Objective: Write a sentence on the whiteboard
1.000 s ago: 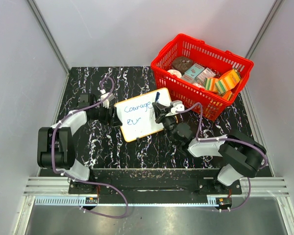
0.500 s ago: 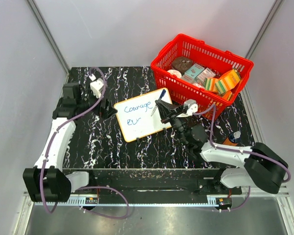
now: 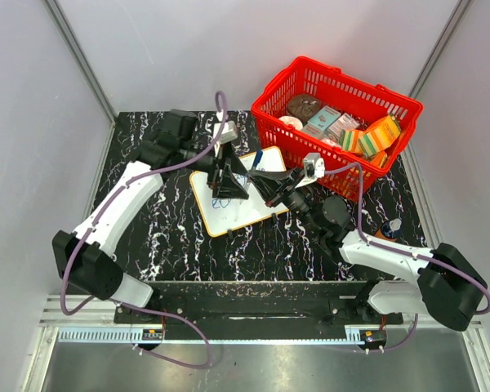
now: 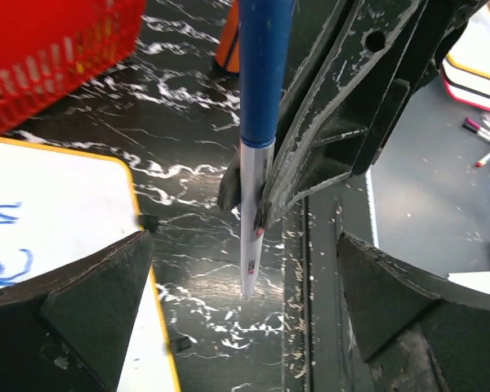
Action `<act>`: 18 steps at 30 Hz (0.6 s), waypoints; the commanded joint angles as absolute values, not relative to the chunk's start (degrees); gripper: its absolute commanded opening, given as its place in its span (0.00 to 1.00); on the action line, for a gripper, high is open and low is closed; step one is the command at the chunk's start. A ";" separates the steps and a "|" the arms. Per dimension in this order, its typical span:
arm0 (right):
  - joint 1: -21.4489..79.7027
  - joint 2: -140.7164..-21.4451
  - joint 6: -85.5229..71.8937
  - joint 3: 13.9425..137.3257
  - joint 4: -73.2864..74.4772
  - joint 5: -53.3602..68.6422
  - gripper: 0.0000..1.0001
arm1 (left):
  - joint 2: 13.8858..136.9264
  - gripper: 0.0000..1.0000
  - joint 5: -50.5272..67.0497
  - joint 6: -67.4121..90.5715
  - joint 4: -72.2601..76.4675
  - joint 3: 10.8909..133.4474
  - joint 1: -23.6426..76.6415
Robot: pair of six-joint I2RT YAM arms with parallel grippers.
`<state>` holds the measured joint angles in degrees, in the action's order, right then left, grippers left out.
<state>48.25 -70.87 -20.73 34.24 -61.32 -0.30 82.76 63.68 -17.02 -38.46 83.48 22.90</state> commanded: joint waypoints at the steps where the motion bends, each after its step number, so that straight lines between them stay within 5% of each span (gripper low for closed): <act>1: 47.81 -69.96 -24.35 36.48 -63.72 1.58 0.00 | 84.72 0.99 65.14 -15.91 -39.64 85.43 25.66; 4: 47.81 -69.87 -24.96 34.90 -66.79 0.35 0.00 | 85.78 0.98 65.04 -15.39 -39.38 85.61 25.93; 6: 47.73 -69.87 -25.48 34.10 -68.28 -1.84 0.00 | 86.65 0.86 65.04 -15.12 -39.11 86.04 26.63; 7: 47.72 -69.87 -25.58 34.01 -68.90 -1.93 0.00 | 87.01 0.77 64.95 -14.77 -39.11 86.22 26.80; 8: 47.64 -69.79 -26.01 33.49 -69.86 -2.63 0.00 | 87.27 0.43 64.69 -14.50 -39.11 86.39 27.07; 10: 47.64 -69.52 -26.45 33.22 -70.66 -2.99 0.00 | 87.63 0.11 64.07 -13.89 -39.11 86.66 27.16; 11: 47.64 -69.17 -26.63 33.48 -69.45 -3.08 0.00 | 87.54 0.00 63.64 -13.71 -39.11 86.57 27.16; 13: 47.46 -68.12 -26.72 34.19 -66.81 -2.46 0.00 | 86.40 0.00 62.50 -13.71 -38.59 85.61 27.16; 15: 47.02 -66.81 -26.81 35.07 -61.80 -0.28 0.18 | 84.13 0.00 61.62 -13.10 -37.45 84.64 27.07; 16: 46.59 -66.27 -26.63 35.33 -60.40 1.74 0.45 | 83.24 0.00 59.35 -13.36 -37.44 84.29 26.98; 18: 45.18 -63.91 -26.72 36.12 -54.95 6.40 0.67 | 80.44 0.00 58.10 -13.71 -37.27 83.06 26.02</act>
<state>46.76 -68.69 -26.65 33.19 -61.30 -1.10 86.48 62.57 -14.52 -39.90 83.81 27.46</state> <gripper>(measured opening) 0.500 0.120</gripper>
